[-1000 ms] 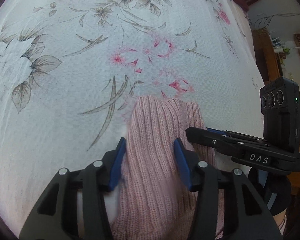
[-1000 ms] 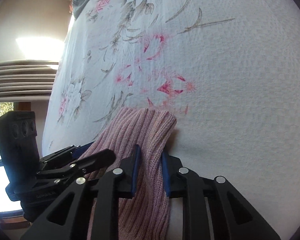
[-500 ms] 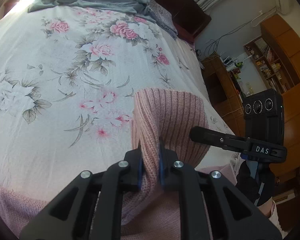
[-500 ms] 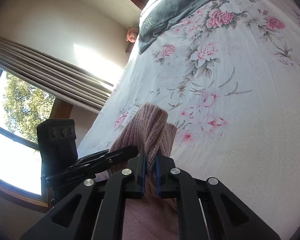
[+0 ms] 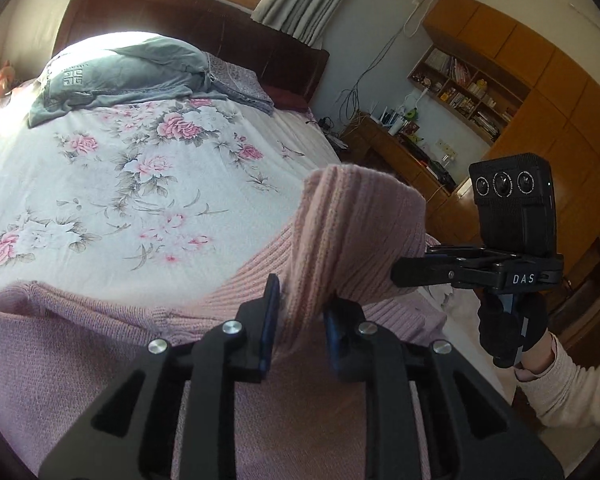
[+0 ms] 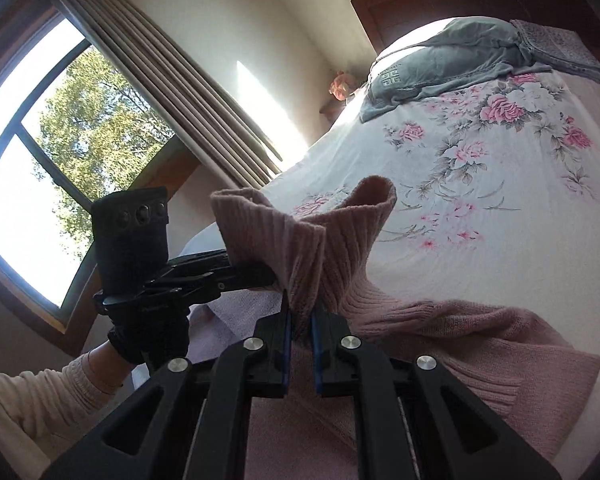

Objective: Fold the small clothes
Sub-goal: 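Lift the hem with both grippers and fold it toward the collar, then open both grippers and move them to the ribbed hem edge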

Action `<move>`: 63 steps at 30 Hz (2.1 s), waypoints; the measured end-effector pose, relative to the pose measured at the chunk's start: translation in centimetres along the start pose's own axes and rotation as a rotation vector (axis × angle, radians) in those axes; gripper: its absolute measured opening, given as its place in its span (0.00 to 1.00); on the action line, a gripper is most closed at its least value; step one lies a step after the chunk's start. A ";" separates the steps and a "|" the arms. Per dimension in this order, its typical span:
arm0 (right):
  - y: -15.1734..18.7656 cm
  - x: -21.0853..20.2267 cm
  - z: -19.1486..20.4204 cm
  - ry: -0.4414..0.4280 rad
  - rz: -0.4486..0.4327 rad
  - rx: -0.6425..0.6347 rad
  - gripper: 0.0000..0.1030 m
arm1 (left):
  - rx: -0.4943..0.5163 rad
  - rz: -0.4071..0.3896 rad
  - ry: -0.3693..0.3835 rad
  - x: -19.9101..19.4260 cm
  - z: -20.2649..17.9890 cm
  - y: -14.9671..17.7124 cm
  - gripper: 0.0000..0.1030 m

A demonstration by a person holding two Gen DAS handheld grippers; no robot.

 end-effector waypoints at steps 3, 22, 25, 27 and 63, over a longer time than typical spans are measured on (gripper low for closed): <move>3.3 1.1 0.9 0.058 0.084 -0.048 0.10 | 0.053 0.040 -0.008 -1.0 -0.7 2.8 0.30; -0.3 1.3 0.9 0.186 0.054 0.068 0.25 | 0.011 0.115 -0.120 -0.8 -2.3 4.9 0.43; 0.6 3.2 0.7 0.202 0.101 0.075 0.24 | 0.009 0.170 -0.178 0.0 -2.2 6.4 0.43; 2.3 4.1 0.7 0.216 0.142 0.065 0.23 | -0.013 0.192 -0.184 0.1 -1.6 7.5 0.43; 30.8 -13.4 10.4 0.365 0.150 0.197 0.55 | -0.394 0.254 -0.694 -24.8 -3.7 28.6 0.57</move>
Point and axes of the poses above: each gripper's, at about its wrist camera, not at the fingertips, and x roughly the way its jaws point, z to its left, y to its underside, the point moved 3 cm from there along x, roughly the way its jaws point, and after that the axes turned 1 degree about -z, right-handed, at the moved point
